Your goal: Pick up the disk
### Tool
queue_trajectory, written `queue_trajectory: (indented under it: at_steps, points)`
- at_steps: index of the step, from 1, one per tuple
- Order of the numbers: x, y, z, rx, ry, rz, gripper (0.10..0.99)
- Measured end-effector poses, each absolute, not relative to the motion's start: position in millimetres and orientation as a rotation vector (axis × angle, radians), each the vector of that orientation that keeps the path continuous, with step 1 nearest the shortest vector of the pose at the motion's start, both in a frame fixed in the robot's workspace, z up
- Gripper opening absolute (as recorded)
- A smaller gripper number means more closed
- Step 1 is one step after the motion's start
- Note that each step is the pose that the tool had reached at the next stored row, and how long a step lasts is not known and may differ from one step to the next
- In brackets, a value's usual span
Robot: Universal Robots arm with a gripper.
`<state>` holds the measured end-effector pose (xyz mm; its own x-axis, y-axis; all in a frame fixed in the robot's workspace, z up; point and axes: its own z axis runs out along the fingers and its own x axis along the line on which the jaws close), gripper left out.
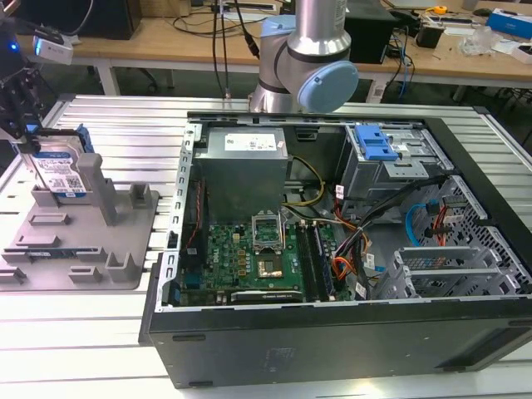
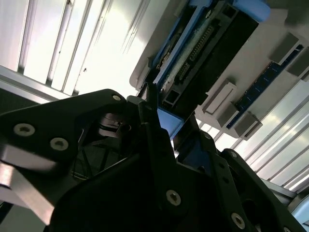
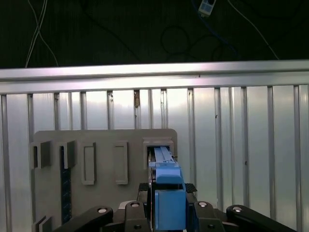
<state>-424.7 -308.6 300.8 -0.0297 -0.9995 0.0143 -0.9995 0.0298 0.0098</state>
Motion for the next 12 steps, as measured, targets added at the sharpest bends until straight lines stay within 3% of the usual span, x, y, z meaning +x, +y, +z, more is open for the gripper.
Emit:
queue_trajectory:
  at_steps: [7,12]
  points:
    - [-426,-310,300,2.177,-2.243,0.006,0.369]
    - [-426,-311,318,2.178,-2.243,0.005,0.369]
